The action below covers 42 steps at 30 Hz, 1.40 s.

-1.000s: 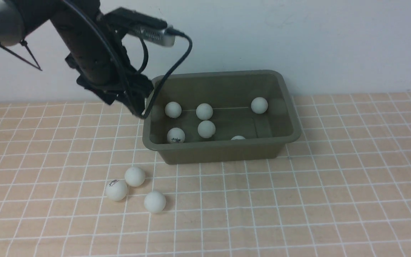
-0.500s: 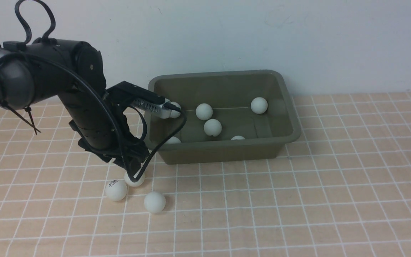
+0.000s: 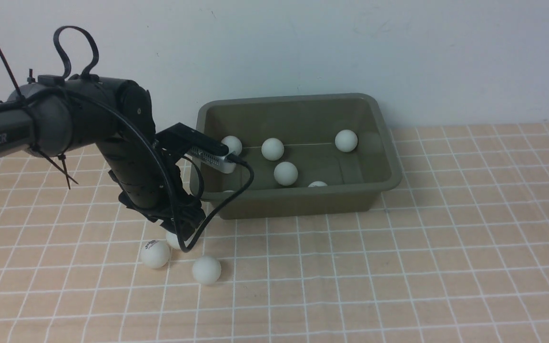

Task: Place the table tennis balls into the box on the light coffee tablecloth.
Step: 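Reach for and grasp a ping pong ball on the table beside the basket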

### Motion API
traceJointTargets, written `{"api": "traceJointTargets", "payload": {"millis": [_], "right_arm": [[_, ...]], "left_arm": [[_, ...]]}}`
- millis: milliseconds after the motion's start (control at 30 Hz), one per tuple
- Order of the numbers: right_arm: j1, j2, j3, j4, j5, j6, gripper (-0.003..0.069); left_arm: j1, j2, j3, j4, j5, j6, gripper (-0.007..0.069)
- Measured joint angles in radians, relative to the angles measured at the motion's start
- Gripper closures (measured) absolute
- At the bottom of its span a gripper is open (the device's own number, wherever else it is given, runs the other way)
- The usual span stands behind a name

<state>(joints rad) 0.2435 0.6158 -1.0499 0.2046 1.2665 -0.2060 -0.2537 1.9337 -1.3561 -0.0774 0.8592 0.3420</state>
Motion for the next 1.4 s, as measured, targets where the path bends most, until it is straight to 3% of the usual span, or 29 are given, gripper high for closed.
{"api": "traceJointTargets", "payload": {"millis": [1067, 1400], "right_arm": [[0.0, 0.0, 0.0, 0.004, -0.007, -0.001, 0.0448], [0.0, 0.0, 0.0, 0.004, -0.008, -0.001, 0.0448]], "left_arm": [[0.0, 0.062, 0.0, -0.049, -0.082, 0.026, 0.019], [0.0, 0.062, 0.0, -0.049, -0.057, 0.026, 0.0316]]}}
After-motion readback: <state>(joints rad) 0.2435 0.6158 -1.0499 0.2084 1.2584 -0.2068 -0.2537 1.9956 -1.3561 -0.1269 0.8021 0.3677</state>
